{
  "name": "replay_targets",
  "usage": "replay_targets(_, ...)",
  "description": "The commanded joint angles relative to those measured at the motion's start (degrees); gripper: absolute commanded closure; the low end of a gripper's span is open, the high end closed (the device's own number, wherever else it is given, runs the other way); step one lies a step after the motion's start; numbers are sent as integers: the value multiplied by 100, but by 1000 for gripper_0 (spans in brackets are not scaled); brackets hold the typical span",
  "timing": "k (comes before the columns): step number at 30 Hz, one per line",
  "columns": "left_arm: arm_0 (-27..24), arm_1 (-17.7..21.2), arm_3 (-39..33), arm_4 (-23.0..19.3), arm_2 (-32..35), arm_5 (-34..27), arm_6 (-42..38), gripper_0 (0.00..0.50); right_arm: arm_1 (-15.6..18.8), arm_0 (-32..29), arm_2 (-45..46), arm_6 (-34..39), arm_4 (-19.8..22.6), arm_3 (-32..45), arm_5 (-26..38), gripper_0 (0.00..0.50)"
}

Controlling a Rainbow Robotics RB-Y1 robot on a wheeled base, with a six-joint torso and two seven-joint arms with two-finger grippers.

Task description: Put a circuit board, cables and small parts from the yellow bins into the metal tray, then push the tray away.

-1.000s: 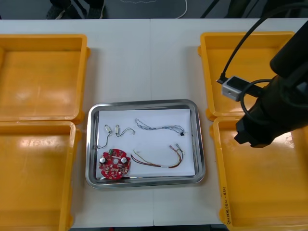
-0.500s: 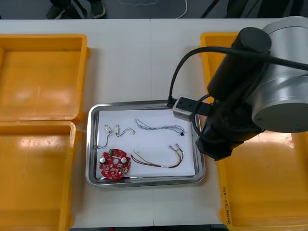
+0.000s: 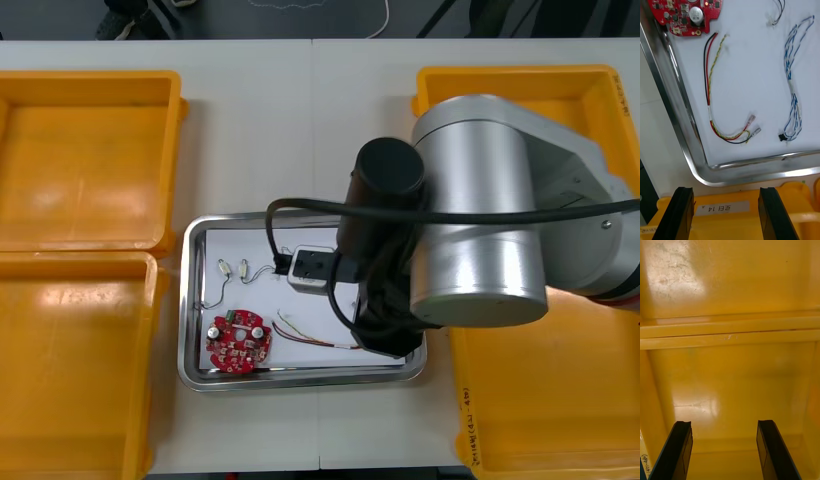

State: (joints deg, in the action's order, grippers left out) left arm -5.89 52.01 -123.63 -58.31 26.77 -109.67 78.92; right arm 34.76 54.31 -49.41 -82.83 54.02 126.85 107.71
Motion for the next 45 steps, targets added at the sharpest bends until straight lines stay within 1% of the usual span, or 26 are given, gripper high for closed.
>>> replay_targets(1,88,257,-144,-13,153,-33,475,0,-427,343,-508,-242,-349,6,5,0)
replay_targets(6,88,257,-144,-13,153,-33,475,0,-734,361,-851,-409,-692,-170,-4,0)
replay_targets(9,88,257,-144,-13,153,-33,475,0,-919,361,-947,-735,-850,-346,-21,0)
replay_targets(15,88,257,-144,-13,153,-33,475,0,-1209,352,-965,-1359,-911,-855,-74,0)
replay_targets(17,88,257,-144,-13,153,-33,475,0,-1314,361,-1027,-1552,-1017,-952,-109,0)
replay_targets(21,88,257,-144,-13,153,-33,475,0,-1402,361,-1237,-1578,-1210,-978,-153,0)
replay_targets(29,88,257,-144,-13,153,-33,475,0,-1552,352,-1879,-1508,-1755,-978,-329,0)
replay_targets(33,88,257,-144,-13,153,-33,475,0,-1596,352,-2002,-1482,-1781,-1101,-435,0)
replay_targets(38,88,257,-144,-13,153,-33,475,0,-1745,334,-2064,-1526,-1729,-1418,-531,0)
replay_targets(45,88,257,-144,-13,153,-33,475,0,-1780,334,-2275,-1482,-1737,-1523,-689,0)
